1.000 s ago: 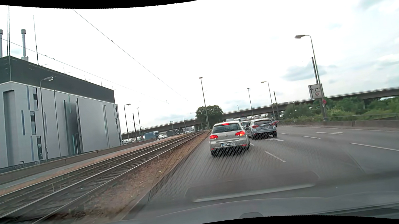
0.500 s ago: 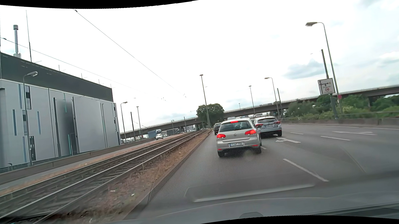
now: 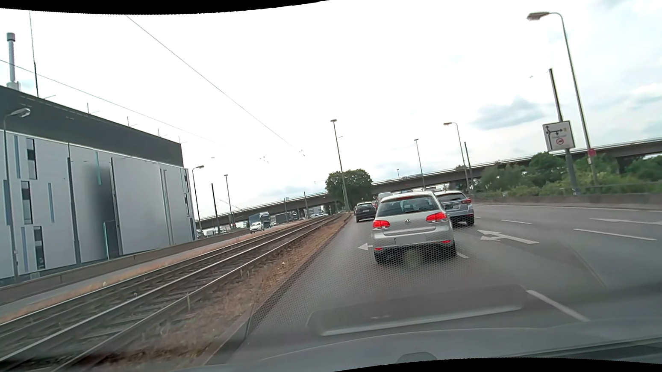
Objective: Follow the waypoints while adhering to traffic rules and regulations
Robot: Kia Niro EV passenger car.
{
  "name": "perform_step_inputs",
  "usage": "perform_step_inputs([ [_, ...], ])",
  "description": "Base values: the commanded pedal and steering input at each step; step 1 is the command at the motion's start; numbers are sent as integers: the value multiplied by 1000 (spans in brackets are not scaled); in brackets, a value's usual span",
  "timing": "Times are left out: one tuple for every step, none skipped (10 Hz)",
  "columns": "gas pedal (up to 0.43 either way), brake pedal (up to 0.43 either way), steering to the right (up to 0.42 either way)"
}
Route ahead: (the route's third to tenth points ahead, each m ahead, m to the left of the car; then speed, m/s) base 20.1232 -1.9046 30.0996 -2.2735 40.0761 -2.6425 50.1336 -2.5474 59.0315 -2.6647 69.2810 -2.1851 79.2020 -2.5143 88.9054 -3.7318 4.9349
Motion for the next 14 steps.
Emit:
perform_step_inputs([
  [0, 116, -6],
  [0, 116, -6],
  [0, 128, -6],
  [0, 122, -6],
  [0, 128, -6],
  [0, 128, -6],
  [0, 122, -6],
  [0, 122, -6],
  [0, 128, -6],
  [0, 128, -6],
  [0, 128, -6],
  [0, 128, -6],
  [0, 128, -6],
  [0, 128, -6],
])
